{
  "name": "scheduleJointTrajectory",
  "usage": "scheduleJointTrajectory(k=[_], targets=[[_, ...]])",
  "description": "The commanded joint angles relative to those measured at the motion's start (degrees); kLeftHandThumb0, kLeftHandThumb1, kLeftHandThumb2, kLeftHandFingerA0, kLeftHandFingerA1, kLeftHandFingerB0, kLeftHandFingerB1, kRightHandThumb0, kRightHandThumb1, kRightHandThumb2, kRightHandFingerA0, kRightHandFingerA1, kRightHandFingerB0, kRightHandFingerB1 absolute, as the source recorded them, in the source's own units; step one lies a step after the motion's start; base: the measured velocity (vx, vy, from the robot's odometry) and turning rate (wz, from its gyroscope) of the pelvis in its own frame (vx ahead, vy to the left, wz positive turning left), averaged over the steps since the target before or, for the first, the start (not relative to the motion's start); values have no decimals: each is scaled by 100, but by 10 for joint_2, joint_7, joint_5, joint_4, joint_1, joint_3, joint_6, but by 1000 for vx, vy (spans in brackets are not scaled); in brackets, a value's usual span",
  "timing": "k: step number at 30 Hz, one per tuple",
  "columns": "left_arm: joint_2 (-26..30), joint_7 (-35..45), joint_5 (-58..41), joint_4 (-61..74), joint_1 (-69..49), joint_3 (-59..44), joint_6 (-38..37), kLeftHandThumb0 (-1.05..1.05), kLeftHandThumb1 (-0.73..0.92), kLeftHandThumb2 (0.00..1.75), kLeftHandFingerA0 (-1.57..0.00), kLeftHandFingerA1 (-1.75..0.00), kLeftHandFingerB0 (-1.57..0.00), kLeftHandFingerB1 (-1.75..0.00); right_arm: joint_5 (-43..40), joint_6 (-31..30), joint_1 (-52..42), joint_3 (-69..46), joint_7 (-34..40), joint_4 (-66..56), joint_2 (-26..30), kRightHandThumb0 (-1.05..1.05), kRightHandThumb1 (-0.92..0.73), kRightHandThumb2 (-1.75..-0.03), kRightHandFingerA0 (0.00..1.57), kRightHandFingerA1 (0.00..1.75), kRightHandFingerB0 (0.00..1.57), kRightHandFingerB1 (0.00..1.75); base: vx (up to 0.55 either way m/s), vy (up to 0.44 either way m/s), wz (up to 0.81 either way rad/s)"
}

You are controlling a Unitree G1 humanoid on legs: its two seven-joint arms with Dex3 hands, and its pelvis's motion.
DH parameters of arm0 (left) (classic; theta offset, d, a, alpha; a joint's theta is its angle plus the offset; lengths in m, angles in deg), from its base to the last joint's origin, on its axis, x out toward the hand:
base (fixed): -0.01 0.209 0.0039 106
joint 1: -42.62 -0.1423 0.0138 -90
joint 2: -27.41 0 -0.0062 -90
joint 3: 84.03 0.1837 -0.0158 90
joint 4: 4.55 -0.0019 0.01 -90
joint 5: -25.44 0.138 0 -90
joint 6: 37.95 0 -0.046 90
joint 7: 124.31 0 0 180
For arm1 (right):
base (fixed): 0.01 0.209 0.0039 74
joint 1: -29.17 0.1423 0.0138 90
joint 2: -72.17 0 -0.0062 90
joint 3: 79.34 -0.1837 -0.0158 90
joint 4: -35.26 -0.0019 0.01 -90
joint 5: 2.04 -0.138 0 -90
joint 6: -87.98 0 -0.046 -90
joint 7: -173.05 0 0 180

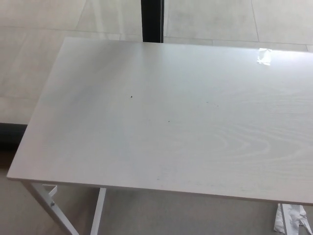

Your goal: The robot uses both its hands to grab the left and right ends of a football kept in the middle of the desk infront of it, lifts it up and places it in the palm of a person

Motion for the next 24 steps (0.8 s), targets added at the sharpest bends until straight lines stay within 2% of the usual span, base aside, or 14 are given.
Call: scheduleJointTrajectory(k=[1, 2, 4, 7, 8, 9, 11, 13, 14, 15, 16, 21, 22, 24], targets=[[142, -40, 119, -371, 68, 148, -94, -57, 59, 58, -54, -58, -58, -43, 112, 165, 30, 105, 146, 344, 88, -53, -70, -61, 53, 109, 52, 41, 0, 0, 0], [139, -26, 143, -347, 44, 178, -109, -62, 51, 55, -39, -67, -38, -40, 171, 205, 9, 162, 154, 369, 89, -52, -62, -59, 40, 67, 52, 37, 0, 0, 0], [128, -2, 161, -281, -6, 212, -126, -61, 51, 54, -31, -73, -31, -40, 233, 259, -16, 236, 151, 409, 100, -54, -58, -58, 41, 61, 50, 36, 0, 0, 0], [127, 12, 126, -288, 5, 205, -130, -62, 53, 56, -16, -58, -25, -35, 176, 218, -23, 240, -8, 402, 115, -65, -53, -57, 38, 37, 36, 32, 0, 0, 0], [134, 15, 123, -310, 16, 208, -139, -64, 55, 57, -20, -55, -23, -33, 169, 220, -28, 245, -36, 406, 118, -72, -45, -78, 48, 50, 29, 41, 0, 0, 0], [138, 14, 120, -331, 24, 211, -153, -73, 47, 81, -21, -55, -19, -43, 168, 223, -31, 254, -46, 409, 119, -67, -52, -57, 51, 39, 34, 32, 0, 0, 0], [146, 13, 112, -349, 31, 222, -164, -73, 47, 81, -21, -55, -19, -43, 158, 233, -34, 267, -48, 422, 123, -67, -52, -57, 51, 39, 34, 32, 0, 0, 0], [151, 7, 93, -383, 55, 216, -173, -77, 49, 85, -29, -56, -14, -40, 136, 221, -33, 271, -98, 431, 133, -77, -48, -82, 28, 45, 14, 39, 0, 0, 0], [151, 8, 87, -385, 56, 215, -175, -74, 51, 86, -29, -56, -19, -42, 132, 224, -33, 274, -103, 433, 134, -79, -62, -60, 31, 33, 16, 28, 0, 0, 0], [152, 9, 79, -391, 58, 216, -179, -74, 51, 86, -29, -56, -19, -42, 124, 230, -33, 279, -108, 436, 137, -79, -62, -60, 31, 33, 16, 28, 0, 0, 0], [153, 4, 86, -367, 41, 227, -189, -74, 72, 62, -41, -55, -29, -34, 122, 226, -32, 288, -117, 432, 140, -90, -58, -95, 21, 44, 5, 31, 0, 0, 0], [163, 5, 61, -377, 51, 229, -191, -70, 71, 62, -42, -56, -35, -34, 109, 239, -22, 320, -124, 447, 145, -89, -58, -91, 33, 47, 8, 31, 0, 0, 0], [167, -1, 66, -385, 57, 238, -192, -72, 72, 62, -45, -56, -41, -34, 106, 242, -21, 324, -125, 449, 145, -82, -66, -62, 56, 40, 13, 28, 0, 0, 0], [170, -7, 71, -391, 59, 245, -193, -72, 72, 62, -45, -56, -41, -34, 104, 244, -20, 328, -125, 451, 145, -82, -66, -62, 56, 40, 13, 28, 0, 0, 0]])
